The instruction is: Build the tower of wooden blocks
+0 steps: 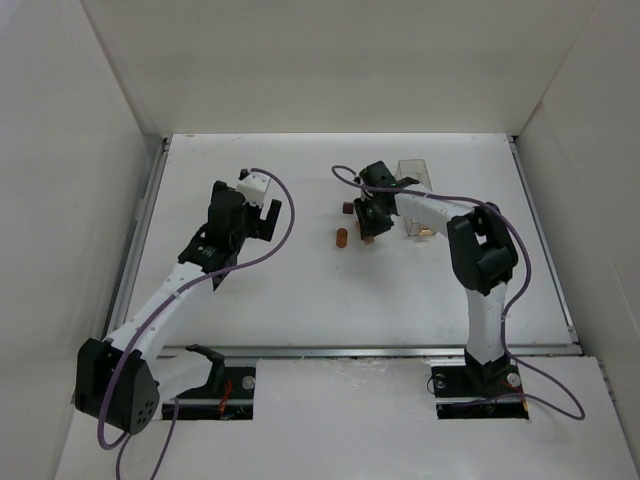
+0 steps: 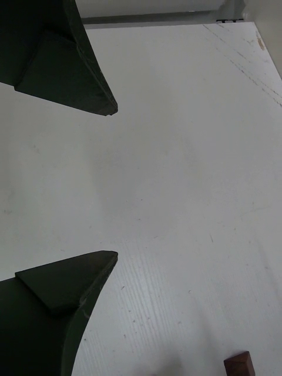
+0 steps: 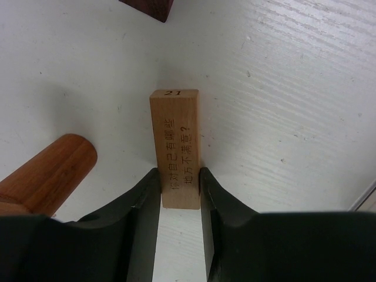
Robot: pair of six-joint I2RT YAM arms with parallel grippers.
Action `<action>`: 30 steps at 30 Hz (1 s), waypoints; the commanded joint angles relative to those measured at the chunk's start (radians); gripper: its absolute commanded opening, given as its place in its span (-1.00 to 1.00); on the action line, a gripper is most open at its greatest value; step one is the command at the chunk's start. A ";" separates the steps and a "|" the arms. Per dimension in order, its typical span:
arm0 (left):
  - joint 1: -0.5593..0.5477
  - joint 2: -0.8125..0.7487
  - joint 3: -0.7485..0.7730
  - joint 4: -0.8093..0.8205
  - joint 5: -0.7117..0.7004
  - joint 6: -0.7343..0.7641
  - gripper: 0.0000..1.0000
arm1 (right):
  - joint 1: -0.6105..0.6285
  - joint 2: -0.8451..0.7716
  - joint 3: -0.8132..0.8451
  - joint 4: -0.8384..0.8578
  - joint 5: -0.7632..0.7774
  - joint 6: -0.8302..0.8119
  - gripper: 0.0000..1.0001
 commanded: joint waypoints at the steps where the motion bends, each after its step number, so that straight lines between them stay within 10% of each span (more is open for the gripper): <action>1: 0.004 -0.007 0.022 0.046 0.020 0.016 1.00 | 0.004 -0.037 0.024 0.007 0.035 -0.021 -1.00; 11: 0.004 -0.007 0.053 0.026 0.201 0.034 1.00 | -0.016 -0.249 0.097 -0.066 -0.081 -0.326 -1.00; 30: 0.079 -0.136 -0.005 -0.002 0.083 -0.058 0.97 | 0.073 -0.076 0.433 -0.448 -0.228 -1.087 -1.00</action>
